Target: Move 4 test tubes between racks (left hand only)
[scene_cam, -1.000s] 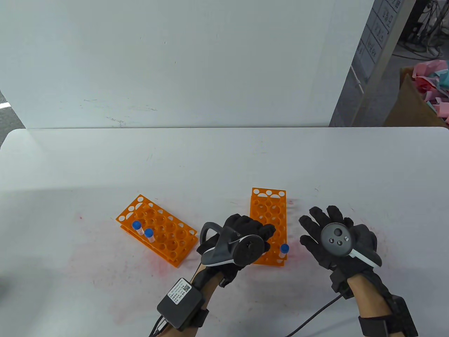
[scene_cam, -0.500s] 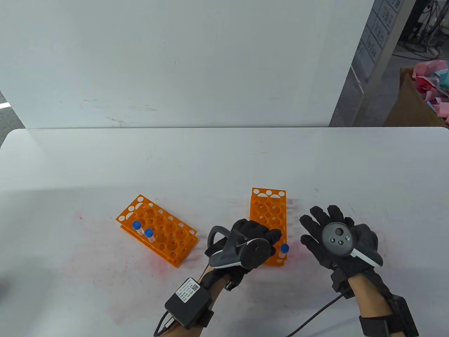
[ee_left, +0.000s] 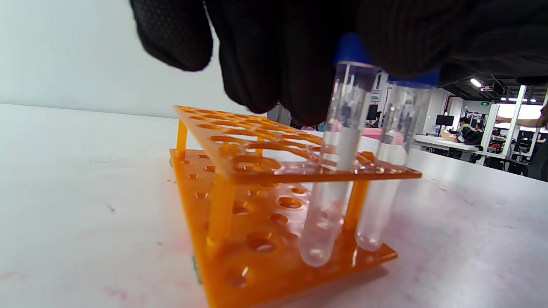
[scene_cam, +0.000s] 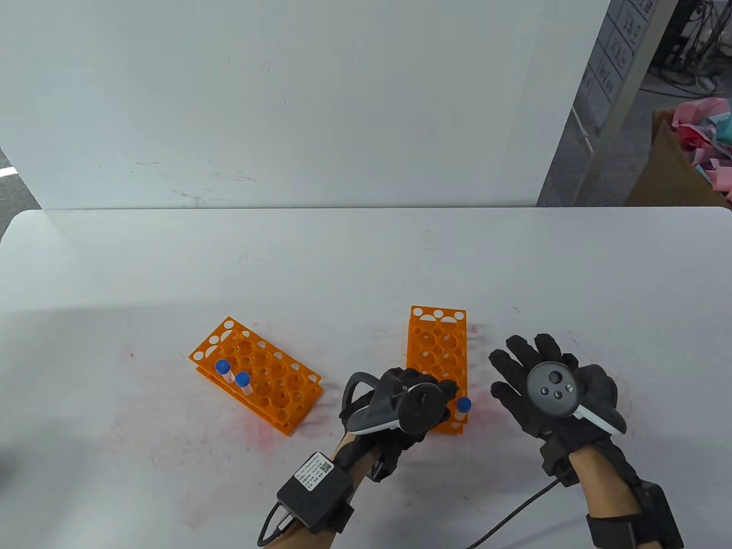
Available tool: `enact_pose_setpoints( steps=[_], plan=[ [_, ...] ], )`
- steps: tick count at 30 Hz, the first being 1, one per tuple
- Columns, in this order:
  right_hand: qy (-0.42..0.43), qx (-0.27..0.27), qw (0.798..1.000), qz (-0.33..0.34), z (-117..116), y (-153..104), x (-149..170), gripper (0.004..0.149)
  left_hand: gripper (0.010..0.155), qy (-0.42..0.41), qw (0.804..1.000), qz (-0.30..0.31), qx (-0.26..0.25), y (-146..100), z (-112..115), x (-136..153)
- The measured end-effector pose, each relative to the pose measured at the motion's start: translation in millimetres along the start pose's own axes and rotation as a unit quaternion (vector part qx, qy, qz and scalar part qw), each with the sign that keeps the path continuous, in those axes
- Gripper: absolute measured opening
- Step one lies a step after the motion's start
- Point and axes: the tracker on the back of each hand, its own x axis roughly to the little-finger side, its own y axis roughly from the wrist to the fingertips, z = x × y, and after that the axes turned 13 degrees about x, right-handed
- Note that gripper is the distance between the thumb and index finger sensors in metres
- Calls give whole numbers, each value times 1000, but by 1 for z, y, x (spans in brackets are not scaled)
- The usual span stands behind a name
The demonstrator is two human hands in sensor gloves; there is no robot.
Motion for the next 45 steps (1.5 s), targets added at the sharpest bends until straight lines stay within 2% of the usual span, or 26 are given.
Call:
enact_pose_setpoints(
  steps=[11, 15, 24, 31, 33, 36, 38, 45],
  plan=[
    [-1, -3, 1000, 0, 0, 0, 0, 60, 54, -6, 1000, -1, -10, -1, 2, 1],
    [0, -2, 1000, 0, 1, 0, 0, 60, 59, -11, 1000, 4, -2, -3, 3, 4],
    [-2, -3, 1000, 0, 1, -1, 0, 60, 60, -3, 999, 11, -37, -19, -14, 12],
    [-4, -7, 1000, 4, 0, -1, -2, 60, 58, 14, 997, -45, -59, -48, -34, 41],
    [-6, -9, 1000, 6, -1, -1, -3, 60, 58, 14, 997, -69, -43, -54, -41, 51],
    [-9, -13, 1000, 8, -3, -1, -4, 60, 58, 20, 993, -107, -53, -67, -51, 70],
    [-9, -15, 1000, 7, -3, -1, -4, 60, 58, 24, 990, -132, -37, -74, -55, 81],
    [-10, -18, 1000, 11, -4, 0, -7, 60, 59, 19, 976, -215, -28, -100, -63, 122]
  ],
)
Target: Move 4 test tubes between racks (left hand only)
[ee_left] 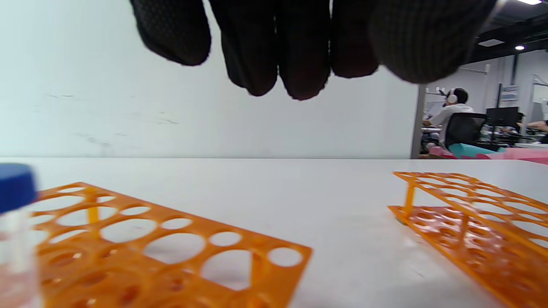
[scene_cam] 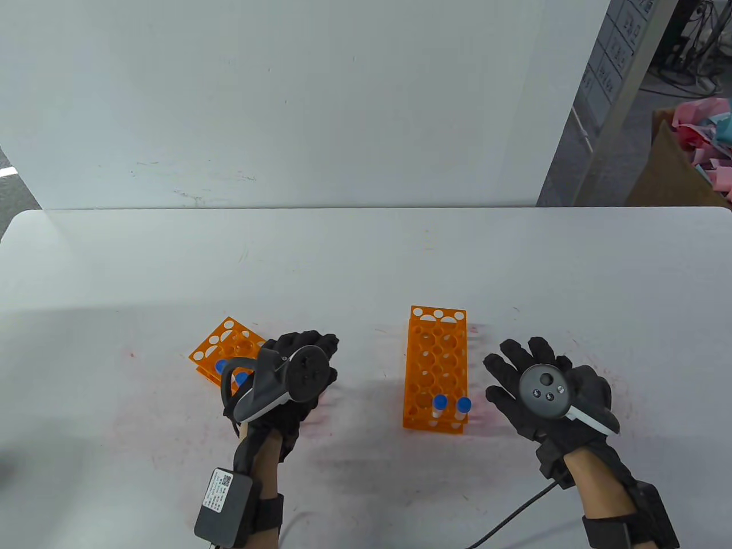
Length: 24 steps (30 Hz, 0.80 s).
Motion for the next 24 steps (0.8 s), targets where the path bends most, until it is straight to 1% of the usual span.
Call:
enact_pose_setpoints(
  steps=[3, 5, 9, 13, 19, 24],
  plan=[
    [0, -2, 1000, 1, 0, 0, 0, 60, 59, -7, 999, -36, 8, -5, -2, 20],
    [3, -1, 1000, -2, 0, 0, 0, 60, 60, -13, 998, -58, 24, -7, -3, 33],
    [4, -1, 1000, -1, 0, 0, 0, 60, 59, -31, 996, -82, 25, -13, -3, 49],
    [3, -3, 1000, -1, 0, 0, 0, 60, 58, -23, 994, -107, 27, -15, -3, 56],
    [6, -1, 1000, -3, 1, 0, 1, 60, 54, 39, 985, -160, 45, -13, 4, 61],
    [6, -1, 1000, -3, 1, -1, 1, 60, 52, 40, 981, -182, 53, -10, 9, 64]
  ],
)
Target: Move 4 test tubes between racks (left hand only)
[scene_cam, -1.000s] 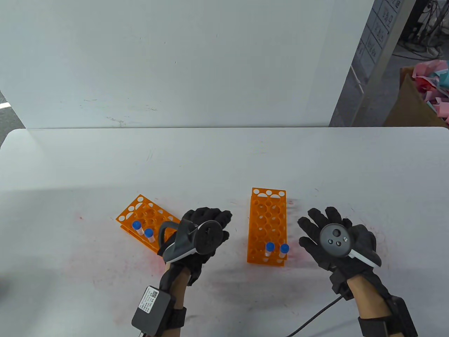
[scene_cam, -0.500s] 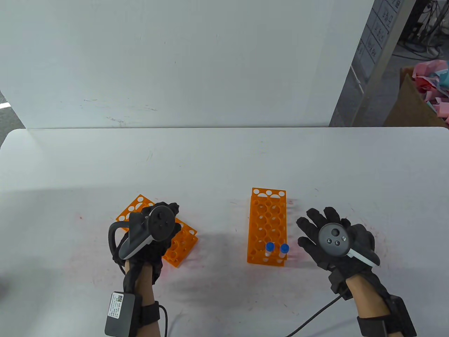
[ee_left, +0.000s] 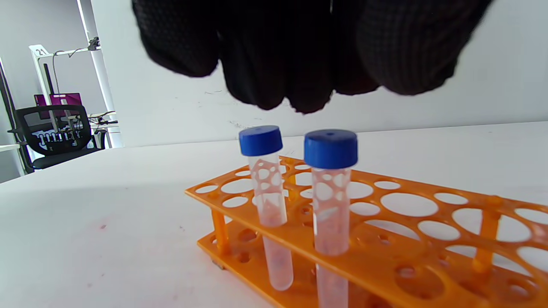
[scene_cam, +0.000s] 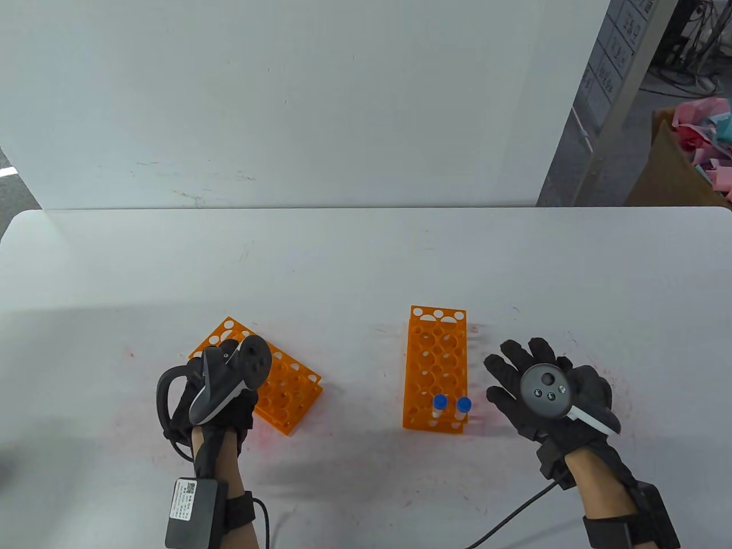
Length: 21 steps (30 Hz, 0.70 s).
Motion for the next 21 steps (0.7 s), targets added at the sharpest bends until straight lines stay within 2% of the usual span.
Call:
enact_pose_setpoints(
  steps=[21],
  plan=[
    [3, -1, 1000, 0, 0, 0, 1, 60, 50, 45, 998, -30, 22, 8, 11, -8]
  ],
)
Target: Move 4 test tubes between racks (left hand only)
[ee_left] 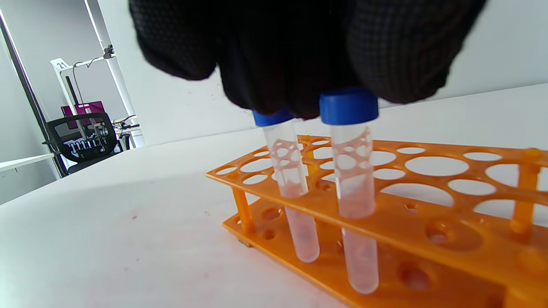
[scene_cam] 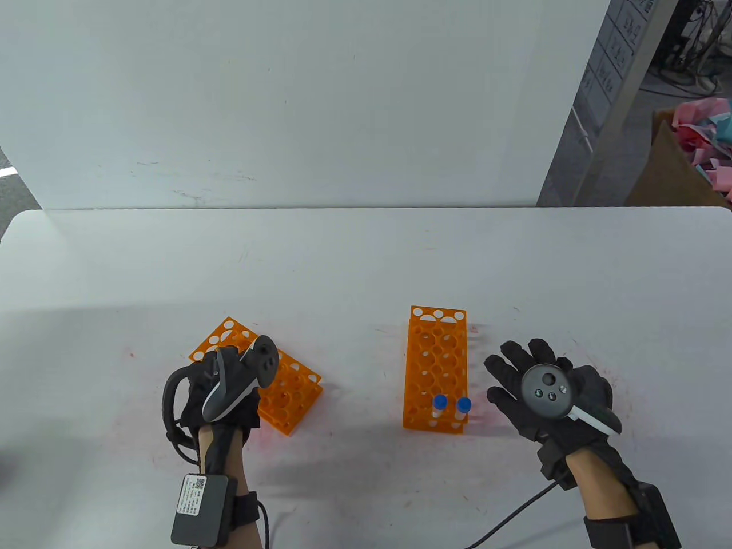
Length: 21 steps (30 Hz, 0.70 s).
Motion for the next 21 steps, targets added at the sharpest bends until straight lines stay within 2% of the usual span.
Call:
enact_pose_setpoints(
  steps=[11, 21],
  plan=[
    [-1, -3, 1000, 0, 0, 0, 0, 60, 53, 21, 1000, -3, 16, -3, -3, -3],
    [0, -2, 1000, 1, 0, 0, 0, 59, 51, 7, 1000, 5, 3, -3, -3, -1]
  ],
)
